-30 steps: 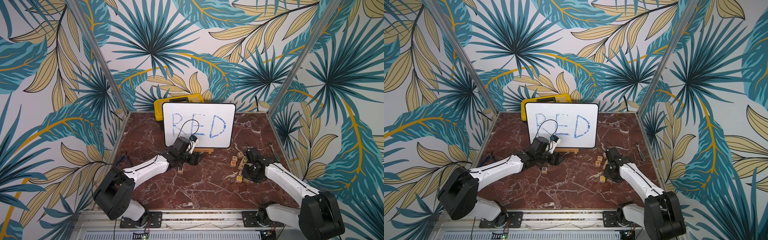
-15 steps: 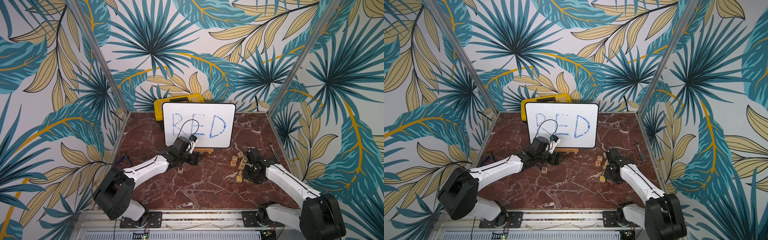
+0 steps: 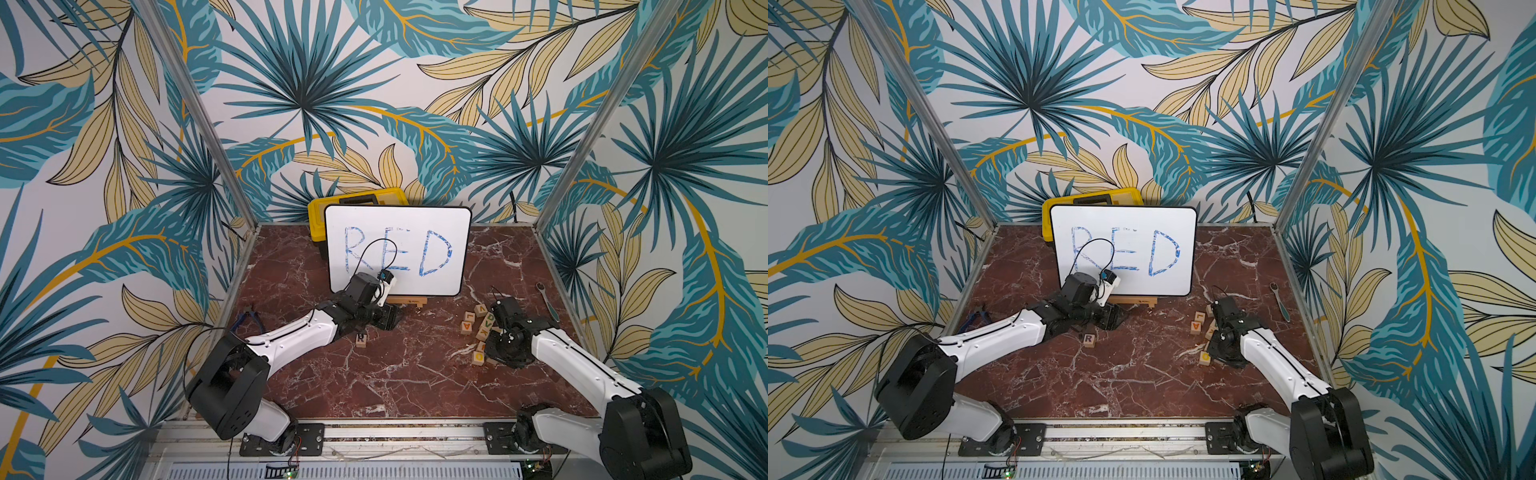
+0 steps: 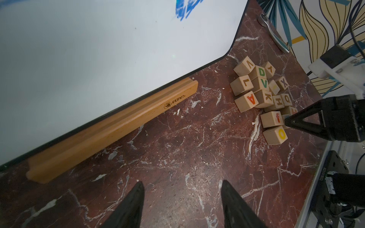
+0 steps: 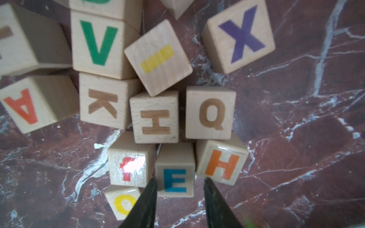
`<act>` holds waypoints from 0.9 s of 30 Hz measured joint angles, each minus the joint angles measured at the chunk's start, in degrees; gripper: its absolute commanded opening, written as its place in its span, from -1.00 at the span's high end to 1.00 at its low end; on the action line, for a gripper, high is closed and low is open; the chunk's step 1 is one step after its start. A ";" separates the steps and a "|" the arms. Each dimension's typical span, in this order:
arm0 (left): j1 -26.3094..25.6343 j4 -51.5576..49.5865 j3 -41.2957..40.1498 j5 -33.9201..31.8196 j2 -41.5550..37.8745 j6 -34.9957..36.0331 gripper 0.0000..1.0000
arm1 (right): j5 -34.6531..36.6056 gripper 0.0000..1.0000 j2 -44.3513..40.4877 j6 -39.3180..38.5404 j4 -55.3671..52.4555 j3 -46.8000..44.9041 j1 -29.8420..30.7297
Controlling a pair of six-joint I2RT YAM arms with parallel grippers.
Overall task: Assemble the uppercase word "red" with letter blocks
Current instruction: Pick up the letter block from the center of the board.
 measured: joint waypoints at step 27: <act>0.22 0.00 0.00 0.02 0.00 0.00 -0.25 | -0.96 0.33 2.25 -0.87 1.81 -1.16 0.00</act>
